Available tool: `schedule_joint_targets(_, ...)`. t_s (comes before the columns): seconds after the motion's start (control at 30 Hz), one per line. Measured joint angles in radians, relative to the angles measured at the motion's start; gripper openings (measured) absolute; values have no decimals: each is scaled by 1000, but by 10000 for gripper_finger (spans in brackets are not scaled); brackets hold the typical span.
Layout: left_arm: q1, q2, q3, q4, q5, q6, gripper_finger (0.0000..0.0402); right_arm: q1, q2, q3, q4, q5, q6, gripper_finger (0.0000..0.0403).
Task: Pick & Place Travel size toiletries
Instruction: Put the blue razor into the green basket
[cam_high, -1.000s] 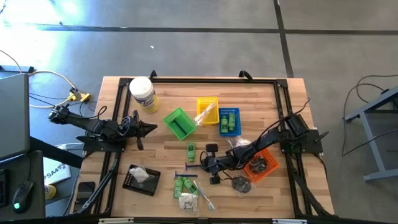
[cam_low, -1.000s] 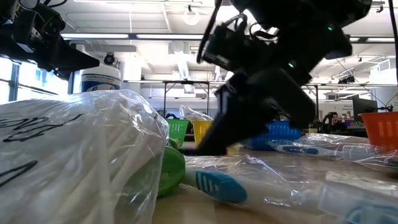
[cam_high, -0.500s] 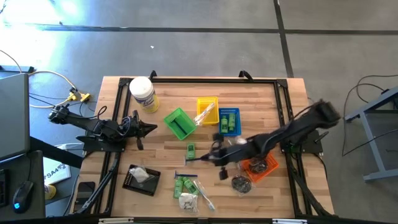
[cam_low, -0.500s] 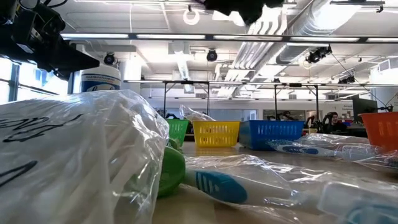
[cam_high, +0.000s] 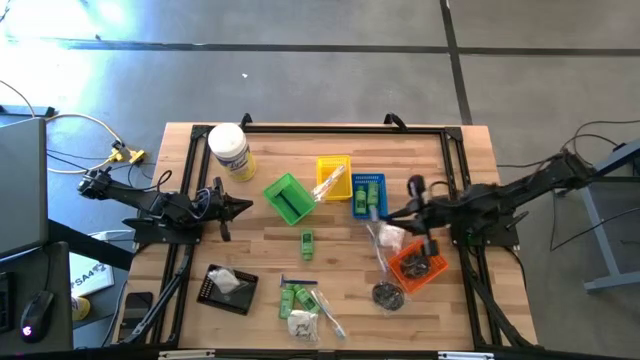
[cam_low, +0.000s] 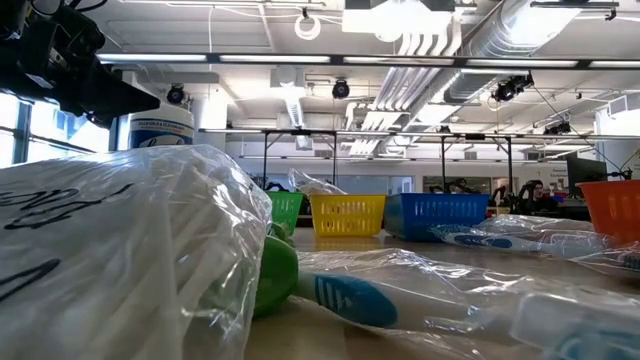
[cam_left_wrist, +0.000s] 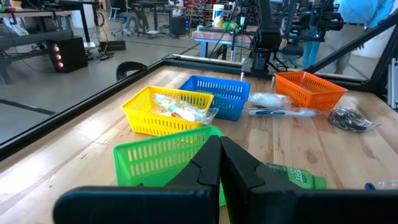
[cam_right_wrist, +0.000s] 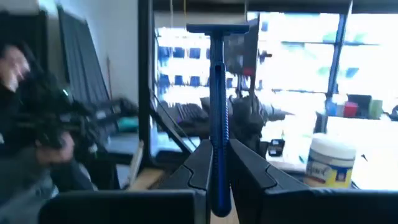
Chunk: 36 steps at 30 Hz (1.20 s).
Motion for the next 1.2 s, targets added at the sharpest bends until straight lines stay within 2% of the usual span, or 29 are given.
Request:
schedule_joint_targets(0.27, 0, 0, 0, -1, 0, 0, 0, 0, -228, -287, 142, 64, 51, 29)
schedule_joint_targets(0.5, 0, 0, 0, -3, -33, 0, 0, 0, -288, -405, 231, 57, 50, 29)
schedule_joint_targets(0.9, 0, 0, 0, -5, -35, 0, 0, -6, -299, -476, 284, 55, 43, 30)
schedule_joint_targets(1.1, 0, 0, 0, -5, -35, 0, 0, -6, -292, -475, 293, 57, 56, 30)
schedule_joint_targets(1.2, 0, 0, 0, -5, -36, 0, 0, -6, -239, -435, 258, 88, 83, 29)
